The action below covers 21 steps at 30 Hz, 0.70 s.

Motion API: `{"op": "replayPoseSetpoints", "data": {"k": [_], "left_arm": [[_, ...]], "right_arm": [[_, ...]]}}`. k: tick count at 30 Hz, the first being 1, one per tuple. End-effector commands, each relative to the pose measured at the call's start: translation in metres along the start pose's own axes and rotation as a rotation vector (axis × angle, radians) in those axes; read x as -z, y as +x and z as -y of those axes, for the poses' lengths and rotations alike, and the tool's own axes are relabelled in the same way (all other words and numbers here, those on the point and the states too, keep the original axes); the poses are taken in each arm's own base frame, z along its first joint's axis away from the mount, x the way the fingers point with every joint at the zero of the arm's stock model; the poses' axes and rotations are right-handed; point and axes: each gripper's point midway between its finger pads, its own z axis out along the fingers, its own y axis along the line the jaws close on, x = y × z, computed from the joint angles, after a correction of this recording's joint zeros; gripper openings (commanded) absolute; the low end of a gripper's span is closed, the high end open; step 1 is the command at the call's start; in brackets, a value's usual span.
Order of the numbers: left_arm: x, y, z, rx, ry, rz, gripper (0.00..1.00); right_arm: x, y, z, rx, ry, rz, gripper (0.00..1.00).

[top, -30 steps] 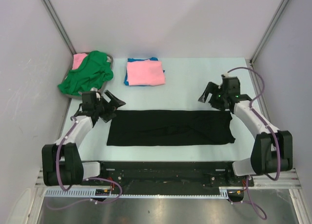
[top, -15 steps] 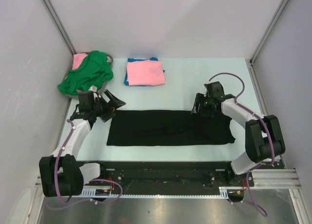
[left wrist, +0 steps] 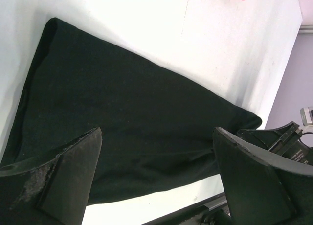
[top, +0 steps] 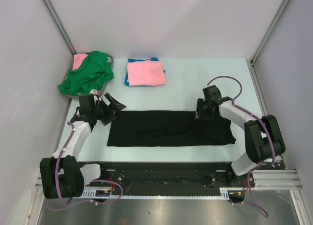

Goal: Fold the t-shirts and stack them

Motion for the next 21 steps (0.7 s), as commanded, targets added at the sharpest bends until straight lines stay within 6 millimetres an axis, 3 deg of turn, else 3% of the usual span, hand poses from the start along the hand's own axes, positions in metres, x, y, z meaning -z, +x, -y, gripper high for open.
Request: {"op": "replayPoseSetpoints", "data": {"k": [1,3,4,5,7,12,17,21], "left_arm": [[0.007,-0.004,0.01,-0.036,0.056,0.018,1.0],[0.008,-0.005,0.01,-0.039,0.055,0.024,1.0],[0.008,-0.005,0.009,-0.038,0.054,0.024,1.0],[0.008,-0.004,0.009,-0.039,0.053,0.023,1.0],[0.009,-0.004,0.008,-0.041,0.052,0.023,1.0],[0.011,-0.003,0.007,-0.043,0.053,0.026,1.0],[0.013,-0.002,0.009,-0.044,0.063,0.028,1.0],[0.013,-0.001,0.009,-0.04,0.064,0.029,1.0]], "right_arm": [[0.001,0.006,0.003,0.022,0.042,0.0,0.48],[0.0,0.006,0.003,0.022,0.044,-0.001,0.4],[0.001,0.006,0.002,0.02,0.044,0.002,0.31],[0.002,0.005,0.004,0.016,0.049,0.007,0.12],[0.006,0.003,0.001,0.016,0.046,0.02,0.0],[0.029,0.007,-0.009,0.037,0.046,0.056,0.0],[0.059,0.034,-0.032,0.085,0.001,0.065,0.0],[0.07,0.059,-0.033,0.091,-0.007,0.058,0.0]]}}
